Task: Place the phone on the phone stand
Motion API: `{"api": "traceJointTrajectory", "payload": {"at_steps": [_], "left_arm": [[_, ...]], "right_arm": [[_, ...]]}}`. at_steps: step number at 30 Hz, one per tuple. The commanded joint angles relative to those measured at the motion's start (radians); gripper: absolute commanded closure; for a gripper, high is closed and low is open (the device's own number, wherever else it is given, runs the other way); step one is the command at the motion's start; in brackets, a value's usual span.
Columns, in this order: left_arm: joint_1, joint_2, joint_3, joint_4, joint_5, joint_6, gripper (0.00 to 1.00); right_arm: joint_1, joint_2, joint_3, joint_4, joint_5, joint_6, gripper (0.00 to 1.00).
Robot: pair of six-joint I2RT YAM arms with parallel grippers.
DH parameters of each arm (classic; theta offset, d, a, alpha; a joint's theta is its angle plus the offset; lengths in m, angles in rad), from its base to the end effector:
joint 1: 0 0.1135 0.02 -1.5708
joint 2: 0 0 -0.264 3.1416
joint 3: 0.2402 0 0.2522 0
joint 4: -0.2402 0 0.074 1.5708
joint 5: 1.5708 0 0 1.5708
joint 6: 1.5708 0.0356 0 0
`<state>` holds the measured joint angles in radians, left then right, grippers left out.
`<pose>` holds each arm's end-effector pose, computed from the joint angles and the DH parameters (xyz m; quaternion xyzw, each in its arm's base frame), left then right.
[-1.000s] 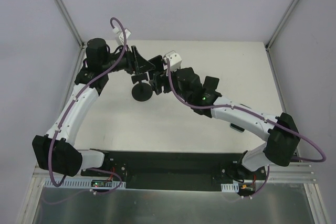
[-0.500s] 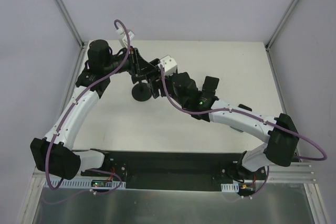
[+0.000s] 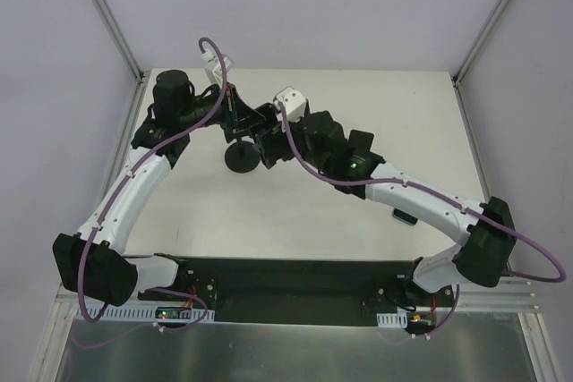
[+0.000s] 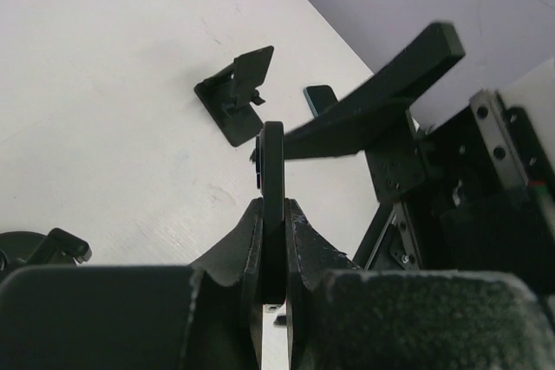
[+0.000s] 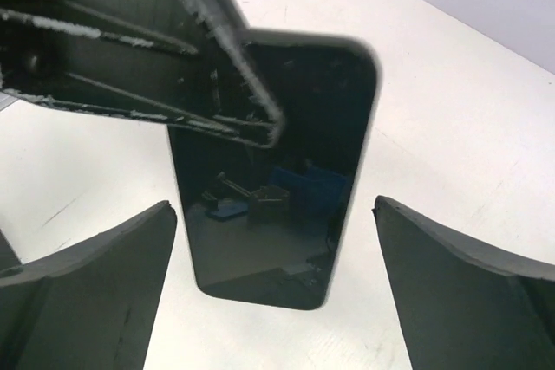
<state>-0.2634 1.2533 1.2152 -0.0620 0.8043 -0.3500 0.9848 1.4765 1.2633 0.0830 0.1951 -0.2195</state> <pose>0.2664 -0.0984 0.4051 0.2328 0.6932 -0.4631 0.5009 0.2022 0.2922 0.3690 -0.3707 0.6529 0.1772 0.6363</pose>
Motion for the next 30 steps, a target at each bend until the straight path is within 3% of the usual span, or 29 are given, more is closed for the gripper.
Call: {"api": "traceJointTrajectory", "payload": {"at_steps": [1, 4, 8, 12, 18, 19, 21, 25, 28, 29, 30], "left_arm": [[-0.013, -0.048, 0.004, 0.028, 0.039, 0.006, 1.0], [-0.013, -0.048, 0.01, 0.027, 0.062, 0.003, 1.0], [-0.013, -0.046, 0.017, 0.043, 0.124, 0.002, 1.0], [-0.013, -0.055, -0.003, 0.12, 0.203, -0.026, 1.0], [-0.013, -0.083, -0.054, 0.243, 0.271, -0.09, 1.0], [-0.013, -0.084, -0.063, 0.273, 0.277, -0.098, 1.0], [-0.013, -0.089, -0.074, 0.307, 0.286, -0.128, 1.0], [-0.013, -0.092, -0.086, 0.35, 0.302, -0.159, 1.0], [-0.013, -0.089, -0.086, 0.364, 0.309, -0.175, 1.0], [-0.013, -0.088, -0.086, 0.372, 0.311, -0.181, 0.96], [-0.011, -0.086, -0.086, 0.376, 0.323, -0.19, 0.82]], "right_arm": [[-0.106, -0.104, 0.039, -0.063, -0.277, 0.003, 0.03], [-0.181, -0.125, 0.038, -0.129, -0.4, 0.02, 0.03], [-0.284, -0.09, 0.039, -0.141, -0.775, 0.054, 0.03], [-0.307, -0.015, 0.077, -0.134, -0.994, 0.06, 0.03], [-0.304, 0.053, 0.058, 0.099, -1.188, 0.204, 0.28], [-0.305, 0.056, 0.058, 0.107, -1.191, 0.209, 0.38], [-0.305, 0.053, 0.053, 0.122, -1.186, 0.212, 0.49], [-0.305, 0.048, 0.036, 0.15, -1.174, 0.216, 0.88], [-0.305, 0.042, 0.016, 0.188, -1.166, 0.241, 0.99], [-0.305, 0.036, 0.01, 0.204, -1.163, 0.247, 0.99], [-0.305, 0.033, 0.002, 0.234, -1.159, 0.255, 0.99]]}}
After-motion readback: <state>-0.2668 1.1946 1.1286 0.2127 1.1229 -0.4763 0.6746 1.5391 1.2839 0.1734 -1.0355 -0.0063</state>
